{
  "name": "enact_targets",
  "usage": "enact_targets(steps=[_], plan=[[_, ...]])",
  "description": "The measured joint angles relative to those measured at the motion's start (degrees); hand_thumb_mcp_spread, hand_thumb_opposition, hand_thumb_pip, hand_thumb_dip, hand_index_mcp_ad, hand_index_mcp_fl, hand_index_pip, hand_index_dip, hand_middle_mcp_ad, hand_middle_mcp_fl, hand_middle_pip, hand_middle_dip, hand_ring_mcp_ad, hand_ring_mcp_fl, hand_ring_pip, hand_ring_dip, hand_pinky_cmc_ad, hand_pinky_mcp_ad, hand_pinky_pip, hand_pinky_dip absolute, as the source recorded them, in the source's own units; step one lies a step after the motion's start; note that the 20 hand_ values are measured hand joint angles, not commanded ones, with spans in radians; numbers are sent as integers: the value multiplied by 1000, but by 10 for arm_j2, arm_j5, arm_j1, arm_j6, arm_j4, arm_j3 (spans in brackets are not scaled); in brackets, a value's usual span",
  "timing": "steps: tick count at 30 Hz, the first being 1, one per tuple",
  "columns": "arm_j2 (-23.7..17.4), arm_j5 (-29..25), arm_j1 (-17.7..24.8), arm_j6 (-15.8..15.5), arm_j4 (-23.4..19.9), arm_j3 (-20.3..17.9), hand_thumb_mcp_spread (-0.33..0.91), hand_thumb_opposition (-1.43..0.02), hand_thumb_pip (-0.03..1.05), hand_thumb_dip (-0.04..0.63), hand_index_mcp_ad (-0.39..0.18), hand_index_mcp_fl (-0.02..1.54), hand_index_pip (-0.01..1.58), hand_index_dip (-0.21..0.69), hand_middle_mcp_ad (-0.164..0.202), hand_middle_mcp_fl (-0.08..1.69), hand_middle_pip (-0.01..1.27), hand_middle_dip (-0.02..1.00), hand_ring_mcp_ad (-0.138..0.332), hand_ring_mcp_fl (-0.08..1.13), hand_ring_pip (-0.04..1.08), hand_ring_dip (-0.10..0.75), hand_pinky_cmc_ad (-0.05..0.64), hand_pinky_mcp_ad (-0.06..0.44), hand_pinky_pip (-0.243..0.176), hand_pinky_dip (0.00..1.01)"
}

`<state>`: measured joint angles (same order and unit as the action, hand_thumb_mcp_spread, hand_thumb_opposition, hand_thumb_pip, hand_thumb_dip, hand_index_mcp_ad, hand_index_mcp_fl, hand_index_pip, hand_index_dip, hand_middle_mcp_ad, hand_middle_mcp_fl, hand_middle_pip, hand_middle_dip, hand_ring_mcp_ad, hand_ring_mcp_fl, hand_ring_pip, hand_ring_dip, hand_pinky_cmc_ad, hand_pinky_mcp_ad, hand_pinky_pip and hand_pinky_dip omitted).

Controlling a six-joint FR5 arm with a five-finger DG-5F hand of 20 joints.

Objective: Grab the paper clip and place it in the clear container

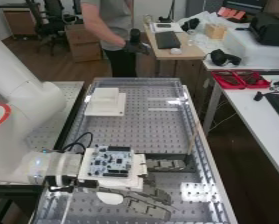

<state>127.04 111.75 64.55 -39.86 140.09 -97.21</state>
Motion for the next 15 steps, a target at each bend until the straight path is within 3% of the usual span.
enact_targets(steps=[15], plan=[[2, 6, 0, 0, 3, 2, 682, -941, 667, 300, -169, 101, 199, -171, -134, 702, 777, 737, 35, 408, 152, 501, 426, 230, 51, 195]])
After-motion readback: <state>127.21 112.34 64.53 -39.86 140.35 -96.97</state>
